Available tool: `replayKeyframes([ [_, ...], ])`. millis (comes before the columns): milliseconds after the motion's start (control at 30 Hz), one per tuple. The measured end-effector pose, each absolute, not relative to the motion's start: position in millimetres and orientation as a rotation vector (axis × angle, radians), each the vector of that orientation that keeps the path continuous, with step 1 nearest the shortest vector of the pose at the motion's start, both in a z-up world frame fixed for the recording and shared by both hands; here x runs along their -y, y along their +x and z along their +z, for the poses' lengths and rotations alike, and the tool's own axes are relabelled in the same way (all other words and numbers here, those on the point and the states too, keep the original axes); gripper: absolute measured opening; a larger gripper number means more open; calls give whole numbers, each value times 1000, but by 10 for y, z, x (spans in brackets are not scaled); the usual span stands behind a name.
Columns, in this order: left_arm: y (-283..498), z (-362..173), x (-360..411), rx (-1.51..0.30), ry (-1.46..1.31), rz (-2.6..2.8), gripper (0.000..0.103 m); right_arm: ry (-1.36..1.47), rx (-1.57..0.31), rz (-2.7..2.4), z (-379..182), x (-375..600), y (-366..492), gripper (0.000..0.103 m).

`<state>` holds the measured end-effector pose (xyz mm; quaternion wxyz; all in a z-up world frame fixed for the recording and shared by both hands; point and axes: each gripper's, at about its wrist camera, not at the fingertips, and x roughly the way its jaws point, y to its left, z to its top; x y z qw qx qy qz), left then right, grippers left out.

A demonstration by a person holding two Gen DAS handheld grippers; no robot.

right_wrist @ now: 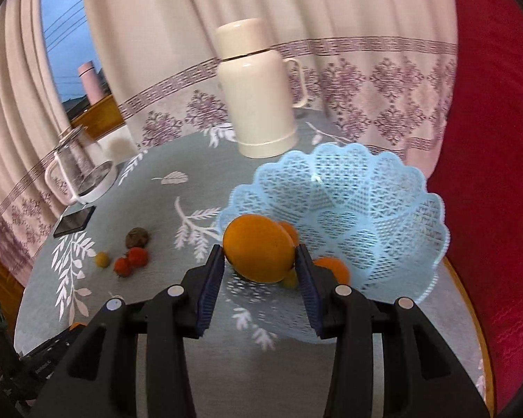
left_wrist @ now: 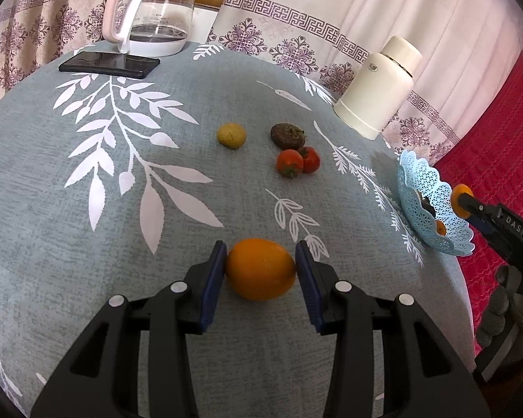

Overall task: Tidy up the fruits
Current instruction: 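Carry the orange into the basket and open the right gripper while the left holds its orange, then carry the large orange into the basket and open the left gripper while the right withdraws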

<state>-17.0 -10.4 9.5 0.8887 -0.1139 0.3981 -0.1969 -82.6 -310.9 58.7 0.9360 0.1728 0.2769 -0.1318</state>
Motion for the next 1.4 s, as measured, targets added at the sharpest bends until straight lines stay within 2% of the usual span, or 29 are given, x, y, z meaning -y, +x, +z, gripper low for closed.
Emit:
replayKeyframes([
  [1067, -231, 221, 160, -797, -177, -392, 42, 426, -551, -367, 394, 3438, -992, 44],
  [1400, -285, 373, 275, -767, -150, -414, 42, 403, -513, -402, 374, 3367, -1192, 57],
])
